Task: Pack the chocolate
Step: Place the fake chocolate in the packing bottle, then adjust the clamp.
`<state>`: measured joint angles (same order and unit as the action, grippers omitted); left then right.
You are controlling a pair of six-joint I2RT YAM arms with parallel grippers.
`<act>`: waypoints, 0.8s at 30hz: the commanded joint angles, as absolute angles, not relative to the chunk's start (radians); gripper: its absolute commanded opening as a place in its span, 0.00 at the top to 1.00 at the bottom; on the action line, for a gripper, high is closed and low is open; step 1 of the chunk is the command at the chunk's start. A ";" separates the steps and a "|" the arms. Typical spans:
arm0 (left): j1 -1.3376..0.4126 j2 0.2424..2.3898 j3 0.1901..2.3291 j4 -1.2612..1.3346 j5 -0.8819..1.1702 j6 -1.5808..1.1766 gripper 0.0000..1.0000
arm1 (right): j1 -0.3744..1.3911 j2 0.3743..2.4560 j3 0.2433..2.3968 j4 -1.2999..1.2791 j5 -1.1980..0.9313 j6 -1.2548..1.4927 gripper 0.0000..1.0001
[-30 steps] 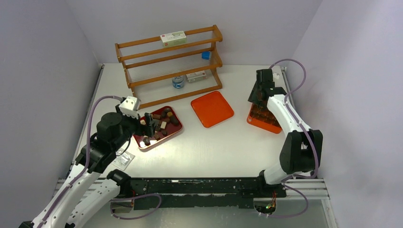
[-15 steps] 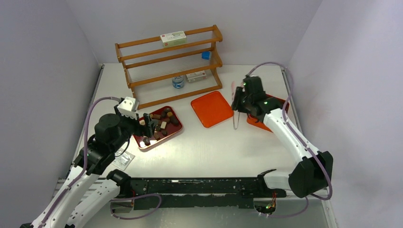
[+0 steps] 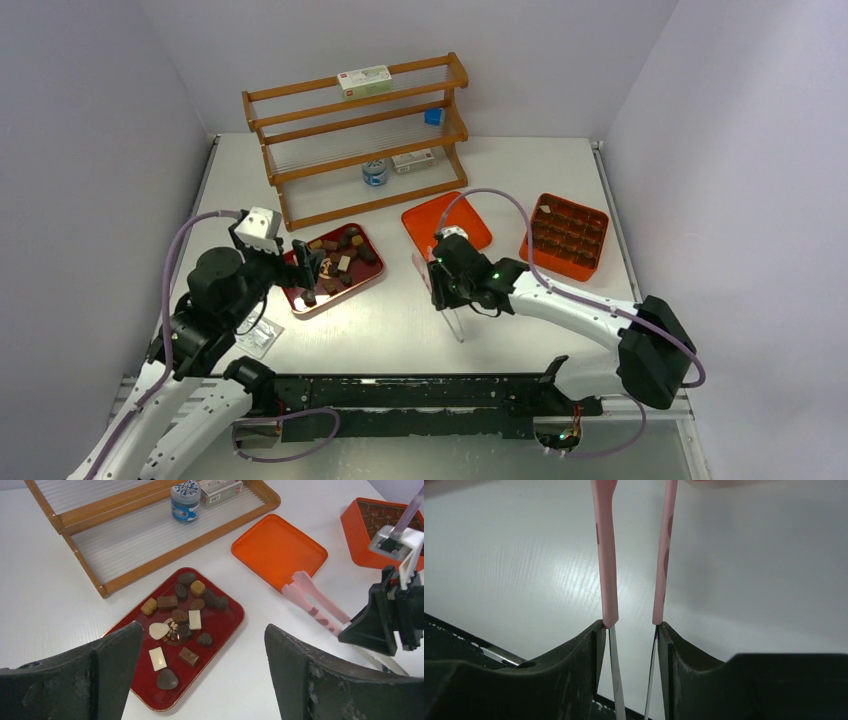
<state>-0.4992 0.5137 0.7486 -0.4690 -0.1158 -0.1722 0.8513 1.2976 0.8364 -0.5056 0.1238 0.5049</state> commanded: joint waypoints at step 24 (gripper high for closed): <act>-0.502 0.505 0.764 -0.471 -0.178 -0.193 0.05 | 1.117 1.593 0.732 -0.155 0.398 0.503 0.46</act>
